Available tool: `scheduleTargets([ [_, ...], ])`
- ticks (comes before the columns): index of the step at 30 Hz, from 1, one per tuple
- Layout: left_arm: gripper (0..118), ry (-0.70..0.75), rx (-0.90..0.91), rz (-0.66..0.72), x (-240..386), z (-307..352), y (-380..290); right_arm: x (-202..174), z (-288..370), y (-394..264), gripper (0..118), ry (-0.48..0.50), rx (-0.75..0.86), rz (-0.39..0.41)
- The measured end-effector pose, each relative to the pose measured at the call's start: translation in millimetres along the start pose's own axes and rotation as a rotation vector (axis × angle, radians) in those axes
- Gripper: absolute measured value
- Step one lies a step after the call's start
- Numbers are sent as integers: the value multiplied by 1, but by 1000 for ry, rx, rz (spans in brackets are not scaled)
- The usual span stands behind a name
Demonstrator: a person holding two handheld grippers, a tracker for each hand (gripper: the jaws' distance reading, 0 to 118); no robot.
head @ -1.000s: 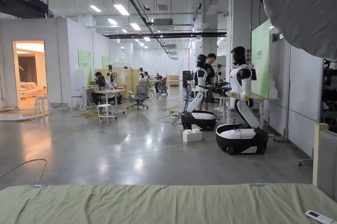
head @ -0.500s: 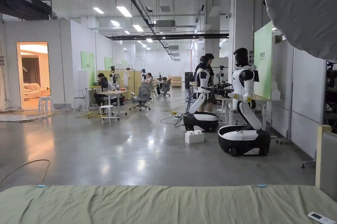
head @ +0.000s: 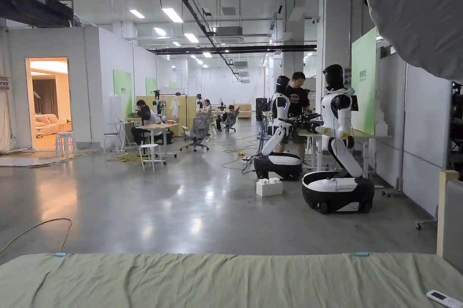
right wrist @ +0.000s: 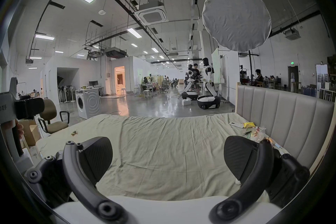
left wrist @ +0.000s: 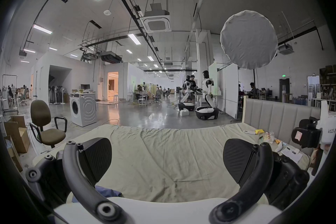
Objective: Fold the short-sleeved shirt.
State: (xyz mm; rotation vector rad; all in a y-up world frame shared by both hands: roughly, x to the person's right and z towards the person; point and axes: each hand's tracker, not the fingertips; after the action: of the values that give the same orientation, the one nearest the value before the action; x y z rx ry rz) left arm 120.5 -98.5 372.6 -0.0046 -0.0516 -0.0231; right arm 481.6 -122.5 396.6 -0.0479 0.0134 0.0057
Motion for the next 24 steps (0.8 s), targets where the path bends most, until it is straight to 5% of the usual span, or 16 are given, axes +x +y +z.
scheduleTargets([
  [24,118,-9,-25,-50,3,0,-1,-6,3,8,118,11,-16,-3],
])
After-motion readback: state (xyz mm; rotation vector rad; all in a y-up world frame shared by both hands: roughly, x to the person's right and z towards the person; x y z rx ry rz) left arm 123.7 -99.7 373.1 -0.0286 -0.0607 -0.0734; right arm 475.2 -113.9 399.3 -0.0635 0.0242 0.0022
